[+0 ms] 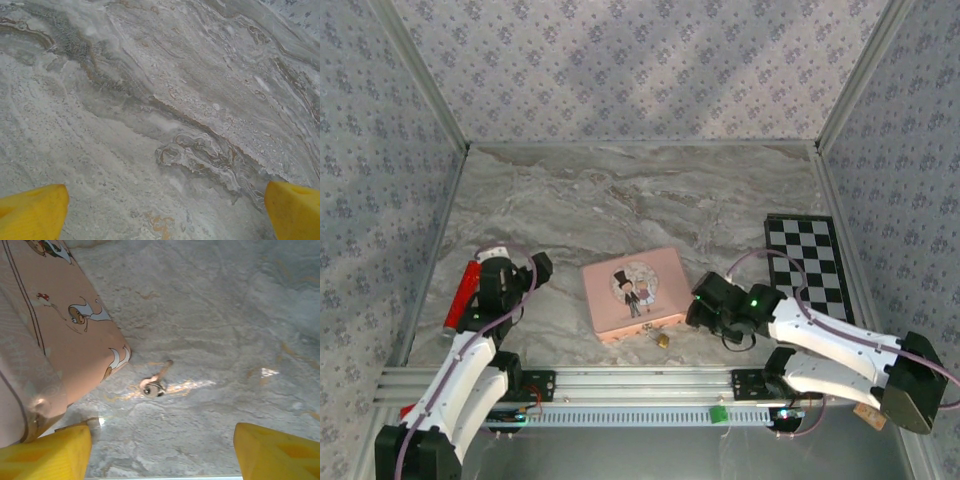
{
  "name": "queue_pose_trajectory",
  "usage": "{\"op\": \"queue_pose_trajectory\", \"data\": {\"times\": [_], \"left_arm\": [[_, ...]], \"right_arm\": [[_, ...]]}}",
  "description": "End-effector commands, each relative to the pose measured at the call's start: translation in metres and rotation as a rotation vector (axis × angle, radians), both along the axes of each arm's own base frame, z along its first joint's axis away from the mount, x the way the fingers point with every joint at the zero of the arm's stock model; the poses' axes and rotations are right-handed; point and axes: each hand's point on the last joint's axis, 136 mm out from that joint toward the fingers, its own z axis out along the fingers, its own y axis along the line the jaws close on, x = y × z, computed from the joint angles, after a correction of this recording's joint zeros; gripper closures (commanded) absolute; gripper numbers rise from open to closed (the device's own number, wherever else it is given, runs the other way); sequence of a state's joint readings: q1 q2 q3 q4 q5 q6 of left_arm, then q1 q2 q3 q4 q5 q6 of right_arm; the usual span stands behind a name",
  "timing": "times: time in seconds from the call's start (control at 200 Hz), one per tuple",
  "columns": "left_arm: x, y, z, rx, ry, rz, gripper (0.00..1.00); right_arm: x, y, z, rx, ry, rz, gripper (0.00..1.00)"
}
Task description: Unlock the padlock with the key
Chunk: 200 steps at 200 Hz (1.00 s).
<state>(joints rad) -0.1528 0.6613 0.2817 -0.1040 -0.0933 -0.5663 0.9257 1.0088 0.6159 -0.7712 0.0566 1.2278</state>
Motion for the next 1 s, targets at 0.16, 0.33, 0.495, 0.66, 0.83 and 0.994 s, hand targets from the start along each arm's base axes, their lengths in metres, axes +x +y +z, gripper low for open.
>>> {"op": "queue_pose_trajectory", "data": {"times": [0.16,0.33,0.495,0.66,0.83,0.994], "left_arm": [[0.003,0.003,0.013,0.003,-0.053,0.02,0.0],[0.003,0.002,0.011,0.001,-0.048,0.016,0.0],[0.003,0.002,0.012,0.001,-0.049,0.014,0.0],[0.003,0.002,0.012,0.001,-0.05,0.012,0.0],[0.004,0.002,0.012,0.002,-0.05,0.014,0.0],[0.004,0.002,0.012,0.002,-0.048,0.014,0.0]], "right_arm": [[-0.001,-0.001,-0.022,-0.015,0.032,-0.056,0.29],[0.014,0.002,-0.001,-0.018,-0.047,-0.037,0.29],[0.006,-0.01,0.007,-0.031,-0.064,-0.071,0.29],[-0.012,-0.023,-0.005,-0.047,-0.013,-0.107,0.33],[-0.015,-0.01,-0.019,0.016,0.014,-0.103,0.47],[-0.009,0.004,-0.022,0.033,0.015,-0.066,0.56]]}}
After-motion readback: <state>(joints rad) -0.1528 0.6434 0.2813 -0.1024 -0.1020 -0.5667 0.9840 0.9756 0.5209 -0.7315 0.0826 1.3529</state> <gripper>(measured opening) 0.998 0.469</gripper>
